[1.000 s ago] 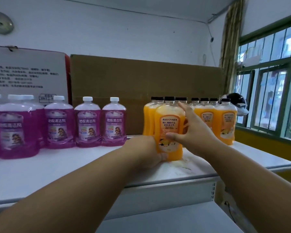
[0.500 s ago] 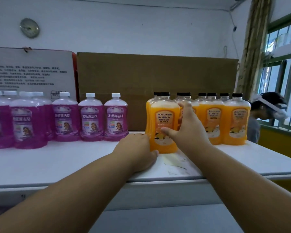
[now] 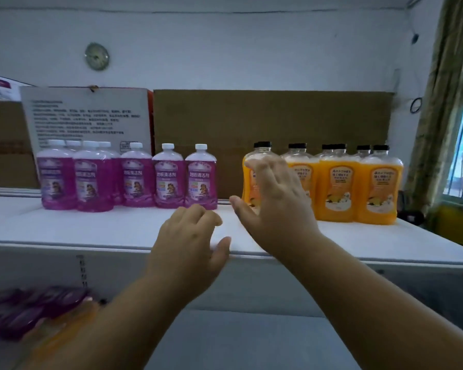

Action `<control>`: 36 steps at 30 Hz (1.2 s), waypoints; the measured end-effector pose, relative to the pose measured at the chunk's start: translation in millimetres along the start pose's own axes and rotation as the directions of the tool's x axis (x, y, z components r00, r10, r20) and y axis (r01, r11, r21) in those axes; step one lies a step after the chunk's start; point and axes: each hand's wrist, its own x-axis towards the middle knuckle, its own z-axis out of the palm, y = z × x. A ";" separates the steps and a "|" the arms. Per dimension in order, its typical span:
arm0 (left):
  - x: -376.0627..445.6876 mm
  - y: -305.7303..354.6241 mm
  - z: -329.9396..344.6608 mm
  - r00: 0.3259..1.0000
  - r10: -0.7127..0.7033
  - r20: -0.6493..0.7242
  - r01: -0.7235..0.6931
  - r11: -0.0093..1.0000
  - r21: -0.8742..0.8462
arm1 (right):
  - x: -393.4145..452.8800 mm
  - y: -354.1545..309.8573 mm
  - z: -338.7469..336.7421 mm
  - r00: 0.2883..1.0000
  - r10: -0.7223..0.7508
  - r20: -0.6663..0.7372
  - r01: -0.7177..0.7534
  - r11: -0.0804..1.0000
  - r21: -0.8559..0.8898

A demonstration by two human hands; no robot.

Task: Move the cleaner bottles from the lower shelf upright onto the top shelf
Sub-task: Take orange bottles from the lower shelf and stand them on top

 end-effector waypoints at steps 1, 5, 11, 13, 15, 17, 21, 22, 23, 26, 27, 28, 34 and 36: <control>-14.9 -1.2 -6.7 0.999 0.015 -0.050 -0.015 1.000 -0.006 | -3.5 -13.1 -3.4 0.999 -0.025 0.026 0.025 0.999 0.025; -67.8 -21.8 -24.9 0.999 -0.041 -0.004 0.041 0.998 -0.048 | -20.7 -67.2 -8.7 0.993 -0.107 0.057 0.096 0.979 0.179; -154.8 -91.8 -40.4 0.960 -0.232 0.155 0.232 0.973 0.016 | -84.9 -147.8 33.2 0.962 -0.193 0.194 0.095 0.900 0.425; -186.4 -122.1 -49.4 0.933 -0.289 0.212 0.293 0.956 0.015 | -107.7 -176.0 61.0 0.949 -0.190 0.250 0.062 0.894 0.444; -216.5 -156.7 -61.9 0.898 -0.335 0.285 0.341 0.940 0.027 | -123.5 -205.6 91.5 0.935 -0.164 0.315 0.000 0.887 0.461; -243.6 -194.3 -76.9 0.868 -0.372 0.327 0.374 0.925 0.059 | -131.0 -236.9 121.3 0.925 -0.124 0.358 -0.063 0.881 0.468; -282.9 -266.8 -99.9 0.807 -0.438 0.395 0.433 0.895 0.106 | -128.3 -300.3 170.5 0.905 -0.069 0.420 -0.132 0.892 0.432; -287.9 -282.3 -102.2 0.795 -0.448 0.409 0.441 0.890 0.118 | -125.7 -312.1 180.3 0.903 -0.060 0.424 -0.139 0.895 0.423; -291.7 -297.7 -102.5 0.786 -0.453 0.421 0.445 0.887 0.125 | -123.3 -322.4 189.7 0.904 -0.046 0.426 -0.150 0.898 0.414; -292.4 -330.7 -92.7 0.762 -0.454 0.462 0.457 0.882 0.114 | -121.5 -338.5 211.1 0.893 0.021 0.450 -0.208 0.905 0.371; -289.6 -338.0 -85.7 0.750 -0.452 0.482 0.462 0.880 0.107 | -123.2 -339.1 216.5 0.885 0.044 0.464 -0.228 0.909 0.349; -285.3 -343.9 -76.8 0.743 -0.444 0.501 0.458 0.883 0.104 | -125.6 -337.6 221.7 0.876 0.064 0.477 -0.244 0.914 0.326; -250.5 -369.5 2.2 0.737 -0.453 0.501 0.414 0.889 0.195 | -126.0 -302.4 256.3 0.841 0.165 0.515 -0.299 0.936 0.188; -242.4 -377.1 28.2 0.737 -0.477 0.478 0.425 0.878 0.221 | -122.9 -287.0 269.0 0.835 0.186 0.517 -0.317 0.932 0.177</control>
